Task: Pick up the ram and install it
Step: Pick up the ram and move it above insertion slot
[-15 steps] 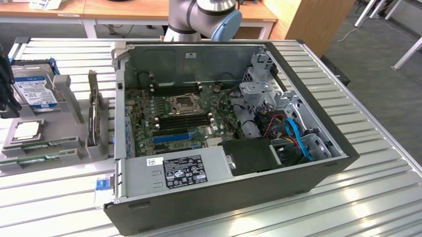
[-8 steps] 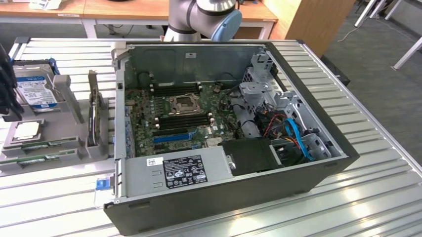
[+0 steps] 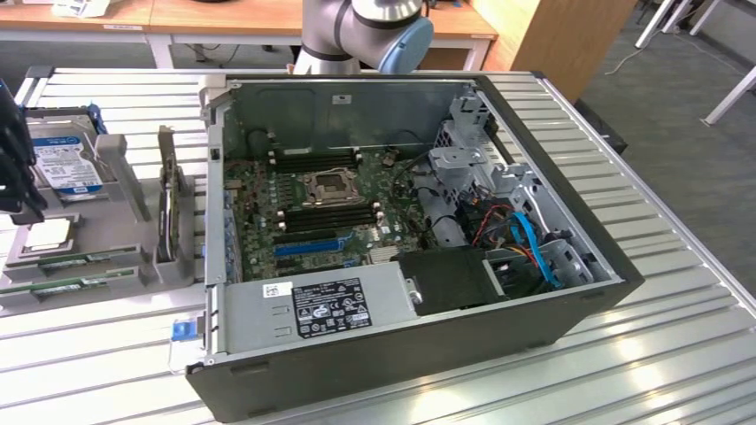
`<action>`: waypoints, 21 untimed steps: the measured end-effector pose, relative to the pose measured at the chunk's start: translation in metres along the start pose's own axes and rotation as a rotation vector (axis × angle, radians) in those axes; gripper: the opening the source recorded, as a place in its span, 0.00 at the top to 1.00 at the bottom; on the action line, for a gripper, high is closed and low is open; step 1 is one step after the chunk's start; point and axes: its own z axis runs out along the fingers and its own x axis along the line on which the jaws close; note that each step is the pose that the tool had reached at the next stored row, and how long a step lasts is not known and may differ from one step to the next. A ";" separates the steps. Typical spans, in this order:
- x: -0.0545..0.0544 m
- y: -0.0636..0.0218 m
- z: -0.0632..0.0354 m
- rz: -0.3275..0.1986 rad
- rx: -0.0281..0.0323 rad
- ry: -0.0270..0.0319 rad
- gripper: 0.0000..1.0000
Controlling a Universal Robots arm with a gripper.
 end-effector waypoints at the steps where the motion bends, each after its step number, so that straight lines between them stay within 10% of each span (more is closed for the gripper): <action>1: 0.000 0.0000 0.0012 0.000 0.0000 0.0000 0.76; 21: 0.001 -0.0010 0.0228 0.000 0.0000 0.0000 0.76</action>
